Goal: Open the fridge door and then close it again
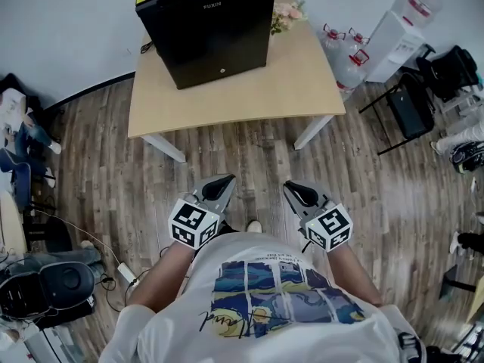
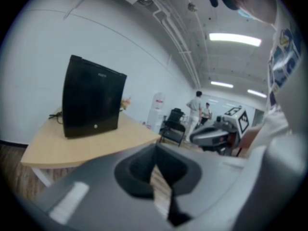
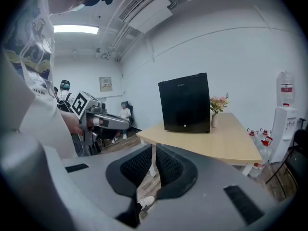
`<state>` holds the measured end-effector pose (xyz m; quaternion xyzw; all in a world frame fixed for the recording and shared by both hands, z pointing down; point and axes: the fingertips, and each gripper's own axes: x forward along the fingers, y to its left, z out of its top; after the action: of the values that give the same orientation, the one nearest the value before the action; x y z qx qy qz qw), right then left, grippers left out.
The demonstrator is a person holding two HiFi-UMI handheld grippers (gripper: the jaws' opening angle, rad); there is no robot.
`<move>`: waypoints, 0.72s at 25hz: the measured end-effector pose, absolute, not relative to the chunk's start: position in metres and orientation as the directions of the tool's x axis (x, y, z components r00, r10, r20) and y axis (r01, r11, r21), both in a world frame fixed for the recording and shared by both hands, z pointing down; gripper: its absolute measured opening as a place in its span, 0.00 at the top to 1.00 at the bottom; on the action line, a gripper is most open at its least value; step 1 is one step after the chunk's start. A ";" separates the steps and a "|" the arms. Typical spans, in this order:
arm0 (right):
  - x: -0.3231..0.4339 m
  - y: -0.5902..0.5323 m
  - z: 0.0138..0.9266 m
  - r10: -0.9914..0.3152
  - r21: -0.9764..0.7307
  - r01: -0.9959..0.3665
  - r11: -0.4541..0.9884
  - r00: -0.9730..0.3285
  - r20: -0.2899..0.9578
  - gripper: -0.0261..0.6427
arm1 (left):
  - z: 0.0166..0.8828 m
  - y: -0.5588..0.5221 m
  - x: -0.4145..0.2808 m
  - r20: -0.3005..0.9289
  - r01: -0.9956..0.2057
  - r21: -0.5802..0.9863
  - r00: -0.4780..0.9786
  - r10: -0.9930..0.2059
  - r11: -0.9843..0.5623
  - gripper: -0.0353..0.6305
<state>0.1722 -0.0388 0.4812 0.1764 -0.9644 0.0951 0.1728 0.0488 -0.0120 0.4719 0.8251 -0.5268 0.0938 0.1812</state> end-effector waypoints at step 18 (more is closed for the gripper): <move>0.179 -0.029 0.476 -0.309 -0.094 -0.365 0.926 -0.878 0.366 0.92 | 0.474 -0.001 0.052 0.343 -0.908 0.204 0.417 -0.842 -0.367 0.94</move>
<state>0.1785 -0.0287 0.4759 0.1745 -0.9656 0.0805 0.1750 0.0522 -0.0008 0.4741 0.8218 -0.5321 0.0904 0.1827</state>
